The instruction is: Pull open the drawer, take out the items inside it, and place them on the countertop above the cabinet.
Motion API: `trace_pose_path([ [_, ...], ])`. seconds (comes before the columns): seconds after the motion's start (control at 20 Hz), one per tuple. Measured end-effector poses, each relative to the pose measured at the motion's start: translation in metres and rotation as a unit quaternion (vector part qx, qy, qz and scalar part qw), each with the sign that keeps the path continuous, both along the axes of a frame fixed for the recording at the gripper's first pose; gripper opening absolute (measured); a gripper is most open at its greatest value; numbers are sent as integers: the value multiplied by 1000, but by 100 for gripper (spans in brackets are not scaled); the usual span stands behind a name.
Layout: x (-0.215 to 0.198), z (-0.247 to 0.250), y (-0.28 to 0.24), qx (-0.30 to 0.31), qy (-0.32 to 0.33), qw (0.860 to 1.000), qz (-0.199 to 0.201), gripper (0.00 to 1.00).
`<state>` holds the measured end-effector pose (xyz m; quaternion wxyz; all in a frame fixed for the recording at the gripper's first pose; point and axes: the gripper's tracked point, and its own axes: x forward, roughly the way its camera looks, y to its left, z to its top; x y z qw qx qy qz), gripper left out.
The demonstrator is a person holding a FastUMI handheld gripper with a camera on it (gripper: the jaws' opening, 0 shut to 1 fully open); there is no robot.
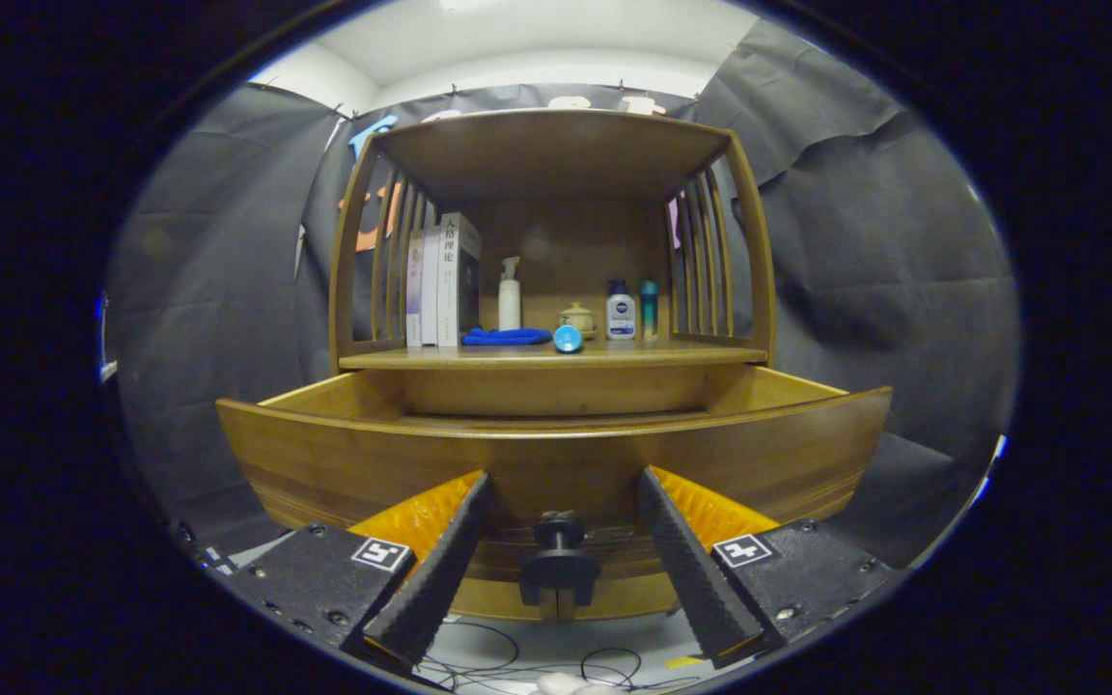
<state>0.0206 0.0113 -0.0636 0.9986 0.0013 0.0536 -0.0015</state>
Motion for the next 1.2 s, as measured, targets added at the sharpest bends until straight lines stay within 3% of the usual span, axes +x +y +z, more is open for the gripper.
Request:
trace_pose_path([
  [0.6,32,6,1,2,-20,1000,-1,99],
  [1.2,71,3,-2,0,13,1000,-9,99],
])
